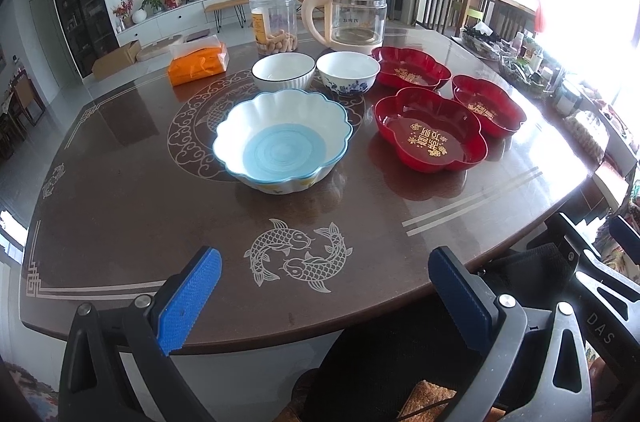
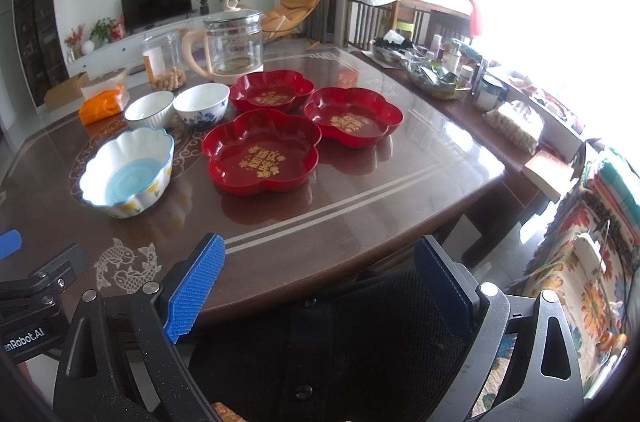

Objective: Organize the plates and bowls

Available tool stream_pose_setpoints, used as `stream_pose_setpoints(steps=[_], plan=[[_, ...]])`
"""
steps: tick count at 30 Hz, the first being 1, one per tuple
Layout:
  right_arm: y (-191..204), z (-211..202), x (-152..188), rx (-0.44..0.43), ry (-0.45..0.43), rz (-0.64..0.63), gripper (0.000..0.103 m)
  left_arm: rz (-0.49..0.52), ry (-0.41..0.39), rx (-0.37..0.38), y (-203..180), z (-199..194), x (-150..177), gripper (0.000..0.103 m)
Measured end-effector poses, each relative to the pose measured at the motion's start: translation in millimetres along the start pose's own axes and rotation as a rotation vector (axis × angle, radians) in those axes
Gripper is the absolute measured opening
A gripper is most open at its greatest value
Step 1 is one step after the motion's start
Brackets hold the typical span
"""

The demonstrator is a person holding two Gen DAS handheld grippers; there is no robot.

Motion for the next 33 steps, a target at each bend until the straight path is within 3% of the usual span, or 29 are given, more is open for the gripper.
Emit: stream_pose_setpoints(steps=[15,19,25,30,33], plan=[[-2,2,-1,0.012,0.001,-0.001,0.097,0.020,0.016,-0.005,-4,2,-1,0.103],[-2,1,-2,-0.001,-0.002,0.006,0.097,0.038,0.034,-0.043,-1,7,-2,0.103],[-9,-20,-7,-0.064,-0.140,0.064,0.097,0.007,0.064,-0.020,18,23,3,0.103],[-7,14,9,-0.125,0.029,0.104,0.097,-0.023,0.102,-0.007,32,39,12,0.103],[-12,23,15,-0.109,0.048,0.137,0.097,-0.014,0.124,0.034,28,46,12,0.103]])
Point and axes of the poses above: each gripper's, at about its wrist camera, not at the fingertips, and z roughly the way its jaws point, y to its left, x to its underside, the point moved 3 cm from there along z, roughly the way its jaws point, and after that the axes turned 10 degrees about x, right-handed, at the moved point
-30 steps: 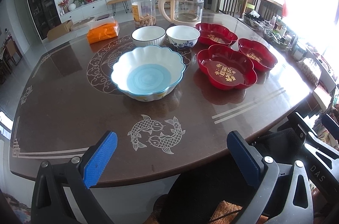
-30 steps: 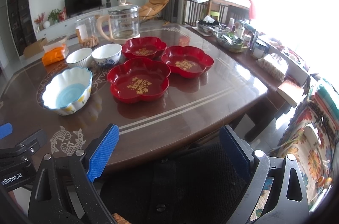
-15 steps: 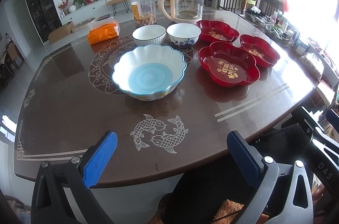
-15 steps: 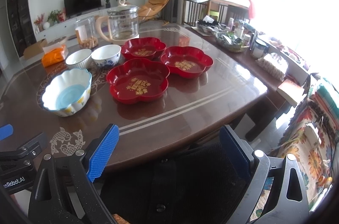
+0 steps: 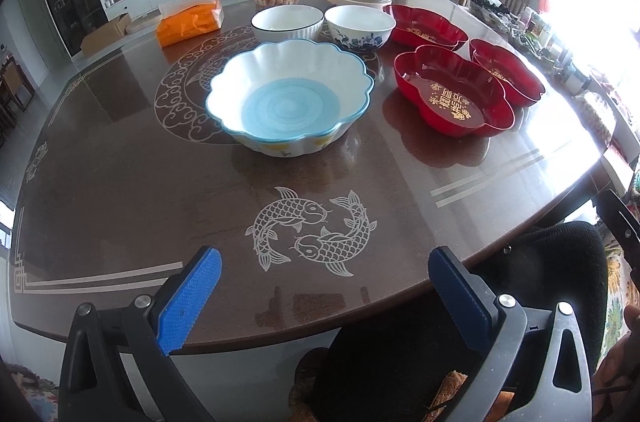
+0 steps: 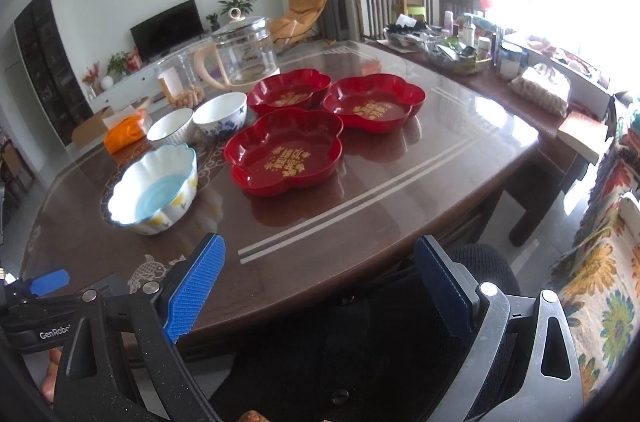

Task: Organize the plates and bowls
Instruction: 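Reach both grippers to the rim of the nearest red flower plate and close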

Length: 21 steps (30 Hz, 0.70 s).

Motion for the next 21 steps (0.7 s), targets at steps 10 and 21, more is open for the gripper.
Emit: stream_pose_setpoints(steps=[10,21], plan=[[-16,46,-39,-0.083,0.146,-0.001,0.097,0.220,0.037,0.173,-60,30,-109,0.103],[-33,142,-118,-0.199,0.206,0.014,0.097,0.118,0.165,0.195,-63,142,-211,0.097]])
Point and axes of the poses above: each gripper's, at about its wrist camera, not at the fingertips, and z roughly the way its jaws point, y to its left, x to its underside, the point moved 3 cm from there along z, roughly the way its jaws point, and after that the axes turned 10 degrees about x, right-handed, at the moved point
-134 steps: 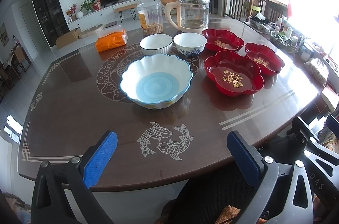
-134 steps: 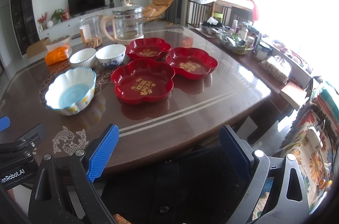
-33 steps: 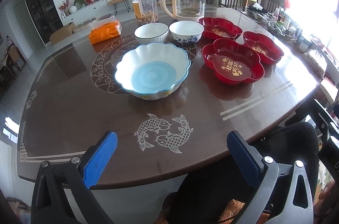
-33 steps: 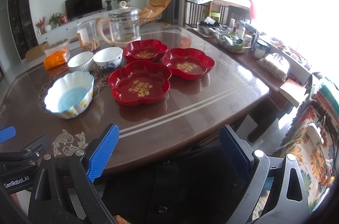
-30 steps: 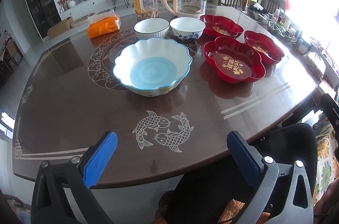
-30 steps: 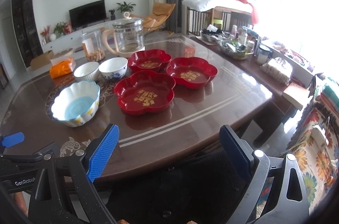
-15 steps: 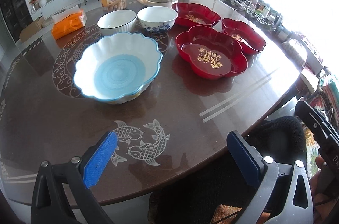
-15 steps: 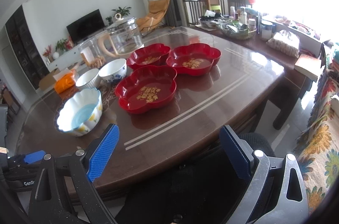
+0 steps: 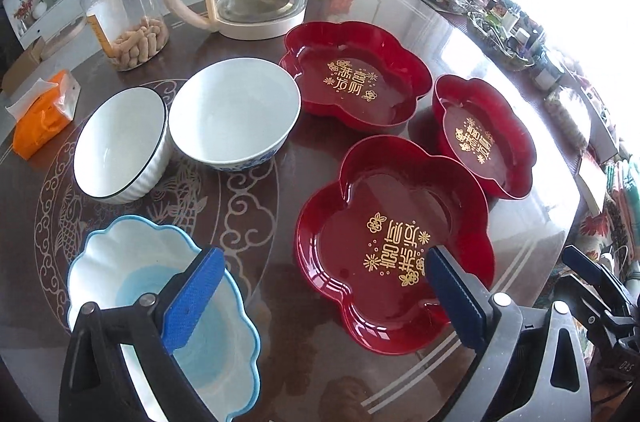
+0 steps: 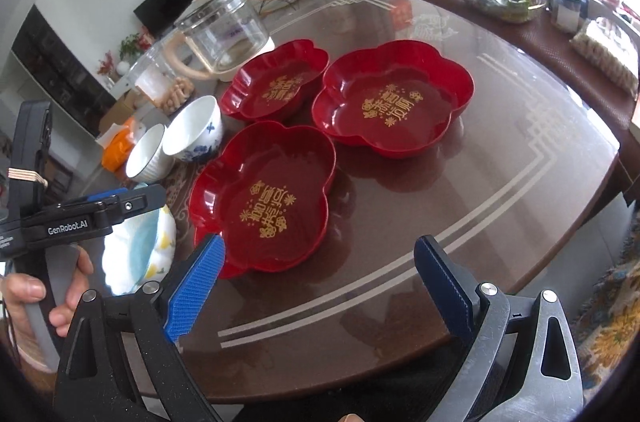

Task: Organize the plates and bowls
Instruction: 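Reach both grippers to the rim of the nearest red flower plate and close, then lift the red plate with both grippers and carry it toward the tools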

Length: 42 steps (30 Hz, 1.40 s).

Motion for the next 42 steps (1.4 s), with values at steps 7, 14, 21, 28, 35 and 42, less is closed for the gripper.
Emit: stream_pose_setpoints(steps=[7,14,21,28,35,42], plan=[[-2,29,-21,0.036,0.049,0.010,0.097,0.001,0.058,-0.013,-3,32,-1,0.074],[13,62,-21,0.051,0.119,-0.049,0.094,-0.065,0.081,0.001,5,53,3,0.049],[17,87,-19,0.106,0.156,-0.080,0.023,-0.082,0.055,-0.044,11,56,7,0.030],[18,72,-16,0.100,0.152,-0.098,0.009,-0.061,0.010,-0.021,1,28,18,0.018],[25,-6,-15,0.047,0.057,-0.137,0.009,-0.051,-0.101,0.064,-24,-55,45,0.018],[34,-48,0,0.042,0.038,-0.222,0.009,-0.042,-0.158,0.060,-48,-88,104,0.018]])
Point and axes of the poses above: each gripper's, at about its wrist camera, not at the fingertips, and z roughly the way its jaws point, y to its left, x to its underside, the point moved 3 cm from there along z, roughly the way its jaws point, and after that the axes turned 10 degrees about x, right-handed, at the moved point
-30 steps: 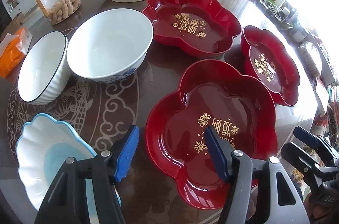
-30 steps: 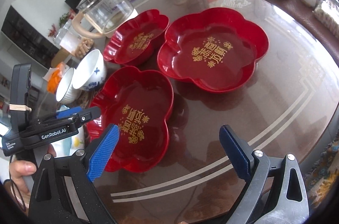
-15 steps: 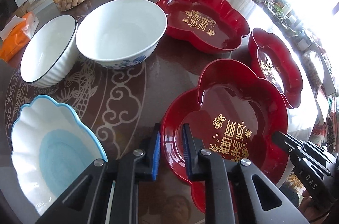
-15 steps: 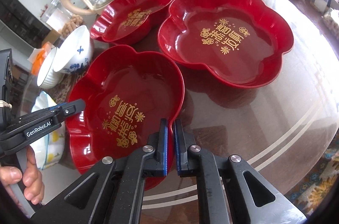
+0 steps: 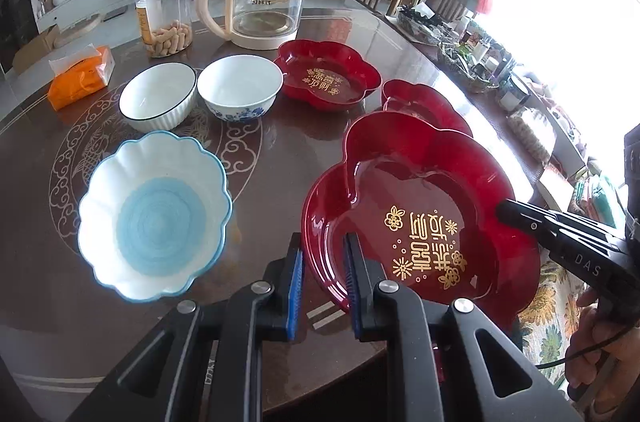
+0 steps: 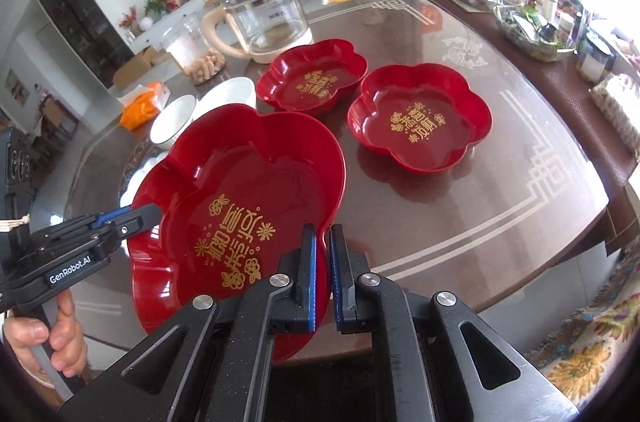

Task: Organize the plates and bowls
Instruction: 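Lift the red plate with both grippers and carry it toward the tools, then lower the red plate onto the table and open both grippers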

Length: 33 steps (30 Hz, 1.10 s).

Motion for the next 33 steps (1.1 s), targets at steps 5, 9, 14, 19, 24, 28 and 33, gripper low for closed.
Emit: stream_pose_setpoints(steps=[5,9,14,19,24,28,33], plan=[[-2,15,18,0.026,0.027,-0.017,0.011,-0.035,0.010,-0.016,3,21,31,0.019],[-10,44,31,0.038,0.059,0.009,0.012,-0.078,0.015,-0.022,12,45,45,0.019],[-16,69,41,0.044,0.065,0.027,0.014,-0.068,0.001,-0.047,13,59,49,0.019],[-23,88,36,0.074,0.046,0.032,0.016,-0.064,0.004,-0.076,12,80,49,0.019],[-29,100,31,0.091,0.036,0.038,0.017,-0.065,0.019,-0.084,16,95,52,0.019],[-33,103,33,0.086,0.022,0.058,0.020,-0.042,-0.006,-0.096,14,92,52,0.019],[-44,92,28,0.099,-0.044,0.115,0.058,-0.058,-0.015,-0.106,18,79,46,0.019]])
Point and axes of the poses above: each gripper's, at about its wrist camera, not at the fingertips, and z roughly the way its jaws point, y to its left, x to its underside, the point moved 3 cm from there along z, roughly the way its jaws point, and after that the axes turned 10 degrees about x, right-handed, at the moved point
